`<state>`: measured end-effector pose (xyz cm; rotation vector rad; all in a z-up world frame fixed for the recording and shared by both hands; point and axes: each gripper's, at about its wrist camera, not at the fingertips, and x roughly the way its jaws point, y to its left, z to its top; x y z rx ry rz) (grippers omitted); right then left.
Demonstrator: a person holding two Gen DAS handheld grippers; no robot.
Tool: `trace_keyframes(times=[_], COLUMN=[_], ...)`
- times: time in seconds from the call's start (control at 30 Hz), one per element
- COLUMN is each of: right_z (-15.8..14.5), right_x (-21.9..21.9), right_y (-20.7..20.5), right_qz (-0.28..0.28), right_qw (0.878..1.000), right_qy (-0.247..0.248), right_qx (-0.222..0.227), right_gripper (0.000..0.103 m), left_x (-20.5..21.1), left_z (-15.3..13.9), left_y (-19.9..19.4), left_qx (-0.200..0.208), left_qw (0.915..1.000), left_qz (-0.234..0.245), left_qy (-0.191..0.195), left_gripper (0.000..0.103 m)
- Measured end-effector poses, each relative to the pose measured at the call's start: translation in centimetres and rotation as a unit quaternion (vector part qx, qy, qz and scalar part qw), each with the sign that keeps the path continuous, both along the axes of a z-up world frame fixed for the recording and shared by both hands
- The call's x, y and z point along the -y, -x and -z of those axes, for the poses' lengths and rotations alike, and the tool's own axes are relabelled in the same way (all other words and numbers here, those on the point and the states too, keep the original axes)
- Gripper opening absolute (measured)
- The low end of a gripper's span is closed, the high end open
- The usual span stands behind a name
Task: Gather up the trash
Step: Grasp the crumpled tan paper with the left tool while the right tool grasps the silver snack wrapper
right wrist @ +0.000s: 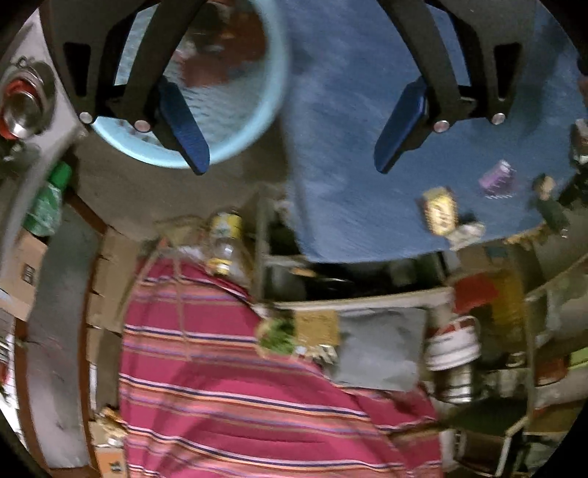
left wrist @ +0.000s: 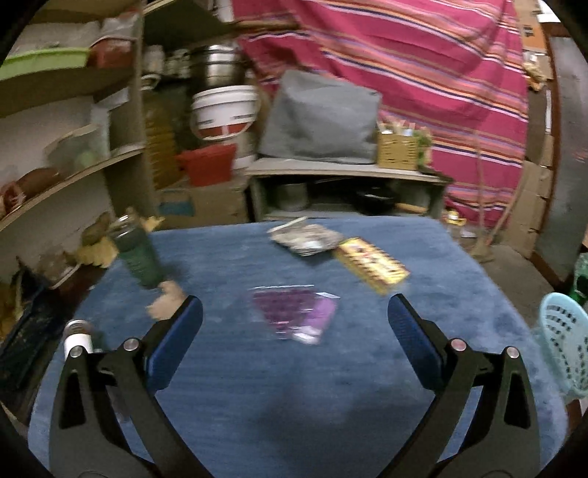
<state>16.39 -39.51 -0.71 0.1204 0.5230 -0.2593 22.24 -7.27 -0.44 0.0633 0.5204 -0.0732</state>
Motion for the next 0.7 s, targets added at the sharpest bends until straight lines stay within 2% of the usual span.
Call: trace_keyframes(times=[0.13,0.3,0.53,0.7], right_z=[-0.3,0.8,2.8,3.4], right_x=[-4.1,-8.5,-12.2,-13.2], right_y=[-2.7,-6.4,-9.9,-12.2], right_qz=[-0.040,-0.079,-0.116,-0.124], right_qw=[0.999,0.997,0.993,0.992], right_qy=[-0.003,0.004,0.011,0.023], right_qx=[0.013,0.001,-0.019,-0.029], right_gripper=[0.090,0.091,0.091,0.091], left_x=[-3.6,-7.5,-10.4,-11.6], left_z=[1.0,2.5,4.3,5.4], left_y=[-1.5,-3.3,-5.7,-8.4], left_qx=[-0.008,-0.023,-0.037,-0.054], left_qw=[0.9994,0.9971,0.9945,0.9930], left_qz=[-0.035,-0.071,-0.096,-0.102], left_qy=[-0.002,0.007,0.014,0.026], left_gripper=[0.097,0.097,0.097,0.097])
